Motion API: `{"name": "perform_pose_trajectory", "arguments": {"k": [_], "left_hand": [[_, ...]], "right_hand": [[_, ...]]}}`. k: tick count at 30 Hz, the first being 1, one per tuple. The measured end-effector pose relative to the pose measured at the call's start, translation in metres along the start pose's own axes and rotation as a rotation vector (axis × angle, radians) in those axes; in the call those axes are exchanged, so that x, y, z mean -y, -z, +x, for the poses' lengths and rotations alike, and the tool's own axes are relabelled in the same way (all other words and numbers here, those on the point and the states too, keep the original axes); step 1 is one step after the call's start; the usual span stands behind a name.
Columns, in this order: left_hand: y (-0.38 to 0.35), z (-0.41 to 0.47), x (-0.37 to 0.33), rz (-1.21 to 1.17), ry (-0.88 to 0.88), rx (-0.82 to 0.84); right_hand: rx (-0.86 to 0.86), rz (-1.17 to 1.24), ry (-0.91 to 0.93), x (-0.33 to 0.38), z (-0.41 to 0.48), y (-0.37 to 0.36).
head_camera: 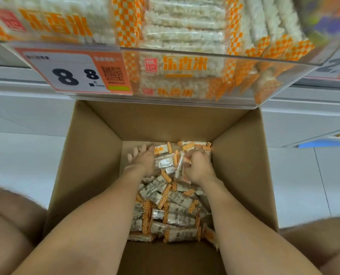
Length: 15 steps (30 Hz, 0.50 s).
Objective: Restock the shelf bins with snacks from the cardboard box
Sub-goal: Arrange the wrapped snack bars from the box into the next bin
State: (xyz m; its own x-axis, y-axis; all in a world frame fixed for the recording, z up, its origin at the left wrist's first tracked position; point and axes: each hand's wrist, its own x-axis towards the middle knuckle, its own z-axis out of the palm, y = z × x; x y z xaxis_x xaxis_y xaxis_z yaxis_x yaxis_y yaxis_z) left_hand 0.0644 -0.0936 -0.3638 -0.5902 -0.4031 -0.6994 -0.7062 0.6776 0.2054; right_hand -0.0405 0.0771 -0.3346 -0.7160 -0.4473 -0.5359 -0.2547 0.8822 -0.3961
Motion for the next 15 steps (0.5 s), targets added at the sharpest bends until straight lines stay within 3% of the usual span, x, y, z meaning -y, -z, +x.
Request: {"name": "perform_pose_trajectory", "arguments": {"k": [4, 8, 15], "left_hand": [[-0.016, 0.004, 0.006, 0.007, 0.06, -0.052], [-0.023, 0.01, 0.011, -0.226, 0.07, -0.107], [-0.021, -0.007, 0.016, -0.65, 0.056, -0.06]], "right_hand": [[-0.181, 0.247, -0.082, 0.007, -0.002, 0.011], [-0.159, 0.232, -0.064, 0.011, -0.003, 0.013], [0.008, 0.26, -0.073, 0.014, -0.007, 0.02]]}}
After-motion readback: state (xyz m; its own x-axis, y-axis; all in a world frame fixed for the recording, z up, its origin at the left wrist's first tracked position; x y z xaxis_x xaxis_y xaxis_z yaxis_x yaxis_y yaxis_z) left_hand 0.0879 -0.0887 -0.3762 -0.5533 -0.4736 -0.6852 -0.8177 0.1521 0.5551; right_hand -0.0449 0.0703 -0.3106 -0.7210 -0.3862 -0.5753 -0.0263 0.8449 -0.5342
